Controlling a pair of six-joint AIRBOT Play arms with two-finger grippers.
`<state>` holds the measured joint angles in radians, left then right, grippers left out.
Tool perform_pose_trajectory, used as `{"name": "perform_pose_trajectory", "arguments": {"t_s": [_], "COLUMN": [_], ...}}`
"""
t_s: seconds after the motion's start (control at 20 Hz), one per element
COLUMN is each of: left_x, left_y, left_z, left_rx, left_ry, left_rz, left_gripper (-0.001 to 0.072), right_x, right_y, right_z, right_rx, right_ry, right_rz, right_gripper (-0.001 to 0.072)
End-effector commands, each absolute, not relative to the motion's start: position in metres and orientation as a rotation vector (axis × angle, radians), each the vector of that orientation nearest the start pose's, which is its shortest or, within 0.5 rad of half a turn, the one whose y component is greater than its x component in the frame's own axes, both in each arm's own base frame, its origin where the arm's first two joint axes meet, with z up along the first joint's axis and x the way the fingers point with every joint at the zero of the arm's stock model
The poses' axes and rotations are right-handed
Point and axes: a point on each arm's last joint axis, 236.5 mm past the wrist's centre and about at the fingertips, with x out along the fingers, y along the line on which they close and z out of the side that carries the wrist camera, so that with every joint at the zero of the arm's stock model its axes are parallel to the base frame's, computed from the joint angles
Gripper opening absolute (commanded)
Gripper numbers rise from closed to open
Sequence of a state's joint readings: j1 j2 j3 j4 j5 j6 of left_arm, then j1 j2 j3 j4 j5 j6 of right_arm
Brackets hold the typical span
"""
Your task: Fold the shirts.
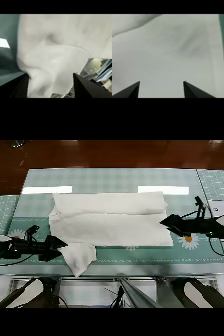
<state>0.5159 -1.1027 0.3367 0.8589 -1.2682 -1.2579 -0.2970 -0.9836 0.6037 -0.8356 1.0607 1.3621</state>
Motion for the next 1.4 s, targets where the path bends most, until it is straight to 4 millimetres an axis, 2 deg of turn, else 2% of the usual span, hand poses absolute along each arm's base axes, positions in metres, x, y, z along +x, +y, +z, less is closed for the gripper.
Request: {"name": "perform_pose_trajectory", "arguments": {"t_s": [0.0, 0.05, 0.1, 0.15, 0.2, 0.25, 0.3, 0.4, 0.45, 0.6, 0.75, 0.95, 1.15, 1.2, 1.3, 1.35], "left_x": [0.188, 0.188, 0.187, 0.187, 0.187, 0.187, 0.188, 0.188, 0.188, 0.188, 0.189, 0.189, 0.19, 0.19, 0.198, 0.207], "left_y": [-0.075, -0.077, -0.079, -0.079, -0.079, -0.079, -0.079, -0.078, -0.079, -0.078, -0.078, -0.078, -0.076, -0.076, -0.077, -0.078], "left_z": [-0.116, -0.115, -0.115, -0.114, -0.115, -0.114, -0.115, -0.115, -0.115, -0.115, -0.115, -0.115, -0.116, -0.116, -0.11, -0.102], "left_rx": [-0.979, -0.955, -0.95, -0.952, -0.948, -0.943, -0.942, -0.942, -0.942, -0.942, -0.941, -0.941, -0.938, -0.938, -0.954, -0.954], "left_ry": [1.543, 1.539, 1.541, 1.542, 1.541, 1.538, 1.537, 1.536, 1.536, 1.536, 1.533, 1.533, 1.526, 1.526, 1.501, 1.473], "left_rz": [-0.152, -0.181, -0.192, -0.194, -0.197, -0.202, -0.201, -0.199, -0.2, -0.199, -0.196, -0.196, -0.189, -0.189, -0.2, -0.234], "left_gripper": [0.0251, 0.0048, 0.0033, 0.0033, 0.0033, 0.0033, 0.0033, 0.0033, 0.0033, 0.0033, 0.0033, 0.0033, 0.0033, 0.0033, 0.0033, 0.0033], "right_x": [0.283, 0.267, 0.236, 0.202, 0.169, 0.152, 0.152, 0.165, 0.169, 0.196, 0.212, 0.235, 0.246, 0.252, 0.257, 0.256], "right_y": [0.006, -0.017, -0.035, -0.044, -0.045, -0.038, -0.024, 0.002, 0.006, 0.004, 0.003, 0.016, 0.04, 0.042, 0.045, 0.043], "right_z": [-0.022, -0.029, -0.041, -0.053, -0.066, -0.075, -0.083, -0.088, -0.089, -0.092, -0.1, -0.104, -0.112, -0.11, -0.1, -0.094], "right_rx": [0.749, 0.736, 0.731, 0.727, 0.725, 0.741, 0.801, 0.901, 0.929, 0.975, 1.021, 1.117, 1.0, 0.968, 0.886, 0.837], "right_ry": [1.239, 1.286, 1.391, 1.512, 1.62, 1.67, 1.658, 1.595, 1.585, 1.485, 1.444, 1.391, 1.463, 1.458, 1.472, 1.496], "right_rz": [0.065, -0.006, -0.086, -0.156, -0.199, -0.219, -0.204, -0.106, -0.092, -0.095, -0.089, -0.018, 0.06, 0.073, 0.133, 0.162], "right_gripper": [0.0624, 0.0624, 0.0623, 0.0623, 0.0623, 0.0623, 0.0623, 0.0623, 0.0623, 0.0623, 0.0623, 0.0623, 0.0606, 0.0523, 0.0027, 0.0026]}}
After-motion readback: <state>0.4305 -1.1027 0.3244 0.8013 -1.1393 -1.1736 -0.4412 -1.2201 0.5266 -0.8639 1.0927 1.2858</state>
